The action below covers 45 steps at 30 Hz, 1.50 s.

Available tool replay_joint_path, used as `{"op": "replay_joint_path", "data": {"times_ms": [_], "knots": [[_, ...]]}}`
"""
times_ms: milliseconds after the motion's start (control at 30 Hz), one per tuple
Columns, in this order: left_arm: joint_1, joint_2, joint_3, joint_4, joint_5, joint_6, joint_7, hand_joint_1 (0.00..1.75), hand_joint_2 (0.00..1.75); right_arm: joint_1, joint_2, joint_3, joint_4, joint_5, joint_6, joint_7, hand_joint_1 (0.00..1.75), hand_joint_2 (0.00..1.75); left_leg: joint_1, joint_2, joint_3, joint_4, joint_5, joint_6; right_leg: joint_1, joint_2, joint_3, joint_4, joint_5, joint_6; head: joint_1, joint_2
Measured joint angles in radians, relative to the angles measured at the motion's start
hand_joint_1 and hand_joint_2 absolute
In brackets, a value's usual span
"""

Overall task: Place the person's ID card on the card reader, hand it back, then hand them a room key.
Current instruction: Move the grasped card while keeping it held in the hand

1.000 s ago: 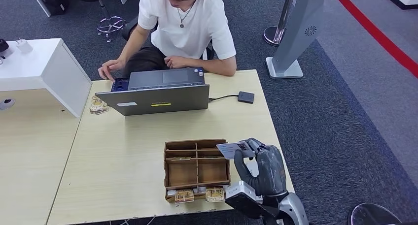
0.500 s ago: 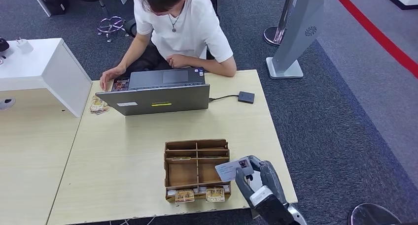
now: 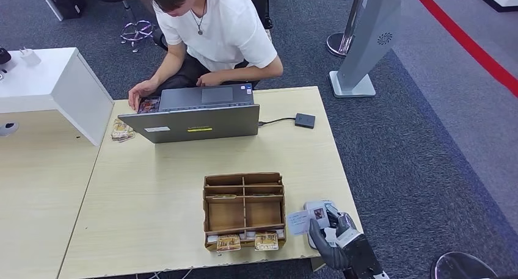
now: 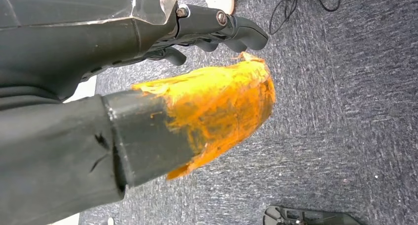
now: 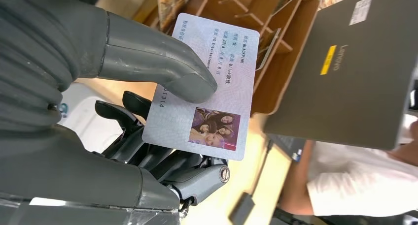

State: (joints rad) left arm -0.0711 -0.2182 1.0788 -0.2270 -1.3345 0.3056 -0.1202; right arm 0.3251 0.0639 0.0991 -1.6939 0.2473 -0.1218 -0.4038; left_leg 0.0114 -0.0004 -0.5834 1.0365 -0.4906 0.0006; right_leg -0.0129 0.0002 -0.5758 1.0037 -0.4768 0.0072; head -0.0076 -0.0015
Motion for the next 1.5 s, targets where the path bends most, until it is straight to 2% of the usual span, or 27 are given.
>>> {"op": "replay_joint_path", "data": {"times_ms": [167, 767, 1267, 1500], "knots": [[0.0, 0.0, 0.003, 0.0, 0.002, 0.0, 0.0, 0.0, 0.0, 0.007, 0.023, -0.051, 0.03, -0.015, 0.034, -0.004, 1.75, 1.75, 0.0, 0.0, 0.0, 0.0, 0.0, 0.0, 0.0, 0.0, 0.0, 0.0, 0.0, 0.0, 0.0, 0.0], [0.0, 0.001, 0.009, 0.0, 0.0, -0.001, -0.004, 0.0, 0.0, -0.02, 0.057, -0.175, 0.124, -0.016, 0.064, -0.015, 1.75, 1.75, 0.0, 0.0, 0.0, 0.0, 0.0, 0.0, 0.0, 0.0, 0.0, 0.0, 0.0, 0.0, 0.0, 0.0], [0.0, 0.0, 0.009, 0.0, -0.003, 0.0, -0.004, 0.0, 0.0, -0.052, 0.071, -0.239, 0.182, 0.042, 0.056, -0.012, 1.75, 1.75, 0.0, 0.0, 0.0, 0.0, 0.0, 0.0, 0.0, 0.0, 0.0, 0.0, 0.0, 0.0, 0.0, 0.0], [0.0, 0.0, 0.009, 0.0, -0.004, -0.001, -0.004, 0.0, 0.0, -0.067, 0.081, -0.268, 0.202, 0.13, 0.029, 0.001, 1.75, 1.75, 0.0, 0.0, 0.0, 0.0, 0.0, 0.0, 0.0, 0.0, 0.0, 0.0, 0.0, 0.0, 0.0, 0.0]]}}
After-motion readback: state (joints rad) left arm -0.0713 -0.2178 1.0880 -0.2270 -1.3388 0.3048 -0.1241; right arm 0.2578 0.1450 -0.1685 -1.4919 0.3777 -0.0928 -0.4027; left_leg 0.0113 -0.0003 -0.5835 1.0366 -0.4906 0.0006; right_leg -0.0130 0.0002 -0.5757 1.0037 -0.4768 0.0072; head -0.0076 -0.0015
